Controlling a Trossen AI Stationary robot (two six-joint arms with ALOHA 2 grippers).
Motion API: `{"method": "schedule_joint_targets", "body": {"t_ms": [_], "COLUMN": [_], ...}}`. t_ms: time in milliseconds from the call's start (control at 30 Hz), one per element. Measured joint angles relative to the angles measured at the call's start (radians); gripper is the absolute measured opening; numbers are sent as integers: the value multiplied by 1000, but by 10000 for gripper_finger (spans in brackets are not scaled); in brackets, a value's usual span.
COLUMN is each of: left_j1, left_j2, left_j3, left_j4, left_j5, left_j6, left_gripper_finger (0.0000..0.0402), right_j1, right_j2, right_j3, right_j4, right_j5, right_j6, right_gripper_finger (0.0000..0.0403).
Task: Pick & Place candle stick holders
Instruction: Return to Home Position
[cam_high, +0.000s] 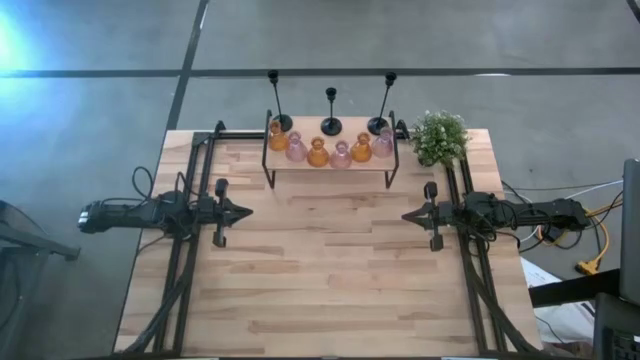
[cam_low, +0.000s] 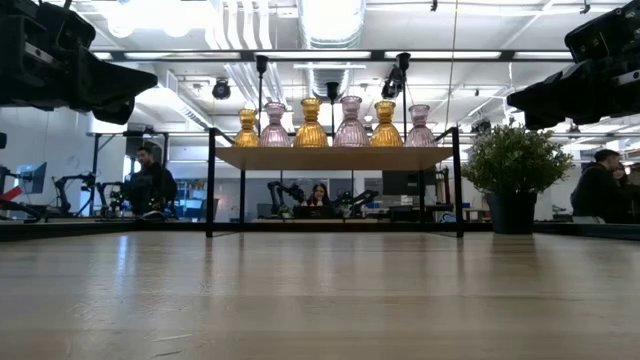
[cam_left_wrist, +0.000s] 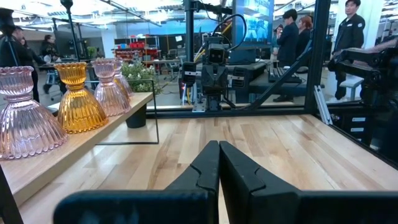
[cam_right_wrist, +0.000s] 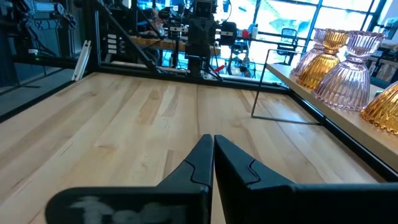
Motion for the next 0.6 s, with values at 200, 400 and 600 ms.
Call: {"method": "schedule_joint_targets", "body": {"t_ms": [200,400,600], "left_j1": [0,0,0], "left_j2": [0,0,0], "left_j3": [0,0,0], "left_j4": [0,0,0], "left_j5": [0,0,0], "left_j6": [0,0,0], "left_gripper_finger": [12,12,12], "right_j1": [11,11,11], "right_j2": [-1,0,0], "right_j3": [0,0,0], "right_j4": [0,0,0], "right_j5": [-3,-1,-1], "right_j6": [0,0,0], "right_gripper_finger": [8,8,8]}}
